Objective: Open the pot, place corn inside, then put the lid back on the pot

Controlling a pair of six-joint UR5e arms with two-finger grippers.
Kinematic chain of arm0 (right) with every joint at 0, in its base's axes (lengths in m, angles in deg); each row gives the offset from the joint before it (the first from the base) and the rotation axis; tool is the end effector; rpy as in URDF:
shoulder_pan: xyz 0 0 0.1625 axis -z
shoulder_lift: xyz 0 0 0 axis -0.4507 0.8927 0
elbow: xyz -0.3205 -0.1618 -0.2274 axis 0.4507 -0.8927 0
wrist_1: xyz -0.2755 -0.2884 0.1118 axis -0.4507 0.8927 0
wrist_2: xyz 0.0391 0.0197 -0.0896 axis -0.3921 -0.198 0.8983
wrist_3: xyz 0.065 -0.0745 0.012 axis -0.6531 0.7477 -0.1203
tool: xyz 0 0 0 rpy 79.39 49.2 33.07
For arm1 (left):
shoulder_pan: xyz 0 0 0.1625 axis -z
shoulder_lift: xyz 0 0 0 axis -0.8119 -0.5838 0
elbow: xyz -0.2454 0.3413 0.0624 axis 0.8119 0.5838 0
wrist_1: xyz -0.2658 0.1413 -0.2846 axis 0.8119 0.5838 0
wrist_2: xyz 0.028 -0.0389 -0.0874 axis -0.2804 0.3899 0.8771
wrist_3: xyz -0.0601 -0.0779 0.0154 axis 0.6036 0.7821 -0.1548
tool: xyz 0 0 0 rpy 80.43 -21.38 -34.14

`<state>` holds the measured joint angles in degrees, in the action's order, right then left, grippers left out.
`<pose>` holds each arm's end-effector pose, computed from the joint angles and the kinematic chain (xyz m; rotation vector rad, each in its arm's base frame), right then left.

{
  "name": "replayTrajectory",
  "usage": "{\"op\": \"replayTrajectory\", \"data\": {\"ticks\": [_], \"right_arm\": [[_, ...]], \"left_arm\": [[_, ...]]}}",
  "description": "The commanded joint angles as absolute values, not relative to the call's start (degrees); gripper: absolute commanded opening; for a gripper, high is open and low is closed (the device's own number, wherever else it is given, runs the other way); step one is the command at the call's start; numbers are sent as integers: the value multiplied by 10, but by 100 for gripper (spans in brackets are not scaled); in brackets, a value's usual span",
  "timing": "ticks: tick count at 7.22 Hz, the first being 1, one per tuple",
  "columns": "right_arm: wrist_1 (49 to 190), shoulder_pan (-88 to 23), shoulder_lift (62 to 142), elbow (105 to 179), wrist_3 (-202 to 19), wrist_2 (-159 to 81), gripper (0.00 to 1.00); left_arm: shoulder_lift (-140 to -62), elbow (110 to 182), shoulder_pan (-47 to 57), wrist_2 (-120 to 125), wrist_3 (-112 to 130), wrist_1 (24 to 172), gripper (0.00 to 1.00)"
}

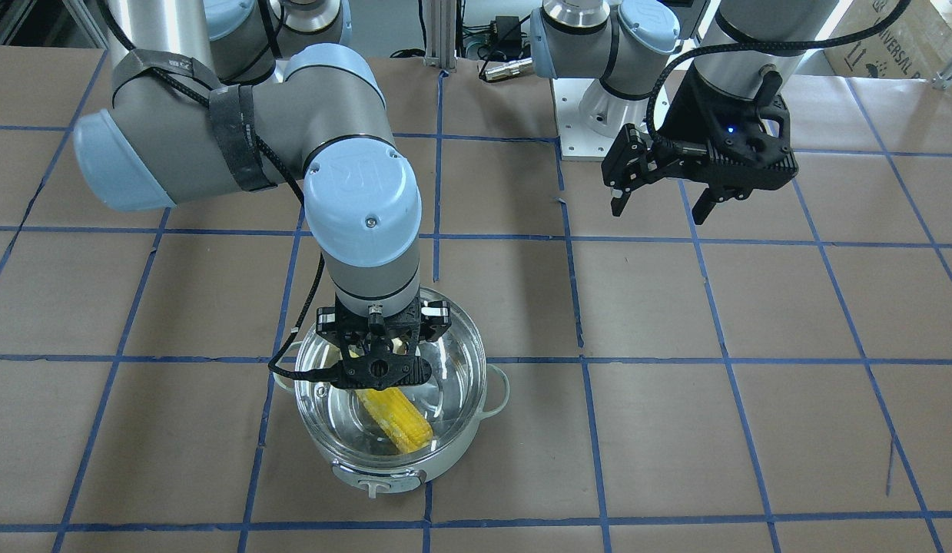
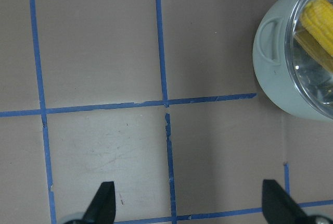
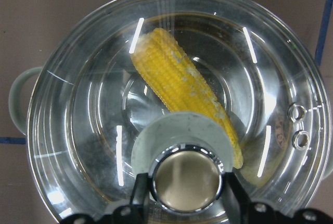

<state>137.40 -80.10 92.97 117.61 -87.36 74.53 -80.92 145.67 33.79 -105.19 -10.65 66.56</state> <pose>0.3275 -0.6223 0.3726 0.1201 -3.1164 -0.0841 -0.1228 -0.5008 0.4977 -0.0846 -3.0795 0.1548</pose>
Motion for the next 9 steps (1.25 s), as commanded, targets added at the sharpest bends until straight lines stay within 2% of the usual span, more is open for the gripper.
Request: {"op": "replayTrajectory", "data": {"ticks": [1, 3, 4, 5, 9], "right_arm": [[1374, -801, 930, 1181, -872, 745, 36], [1379, -799, 938, 1200, -866, 745, 40], [1379, -798, 938, 1200, -864, 745, 46], [1381, -797, 938, 1199, -864, 745, 60], [1393, -796, 937, 1191, -863, 744, 61]], "left_arm": [[-809, 1457, 338, -1052, -106, 663, 100], [-810, 1457, 339, -1052, -106, 663, 100], [-811, 1456, 339, -1052, -106, 663, 100], [-811, 1456, 339, -1052, -106, 663, 100], [-814, 1456, 339, -1052, -105, 655, 100]]}}
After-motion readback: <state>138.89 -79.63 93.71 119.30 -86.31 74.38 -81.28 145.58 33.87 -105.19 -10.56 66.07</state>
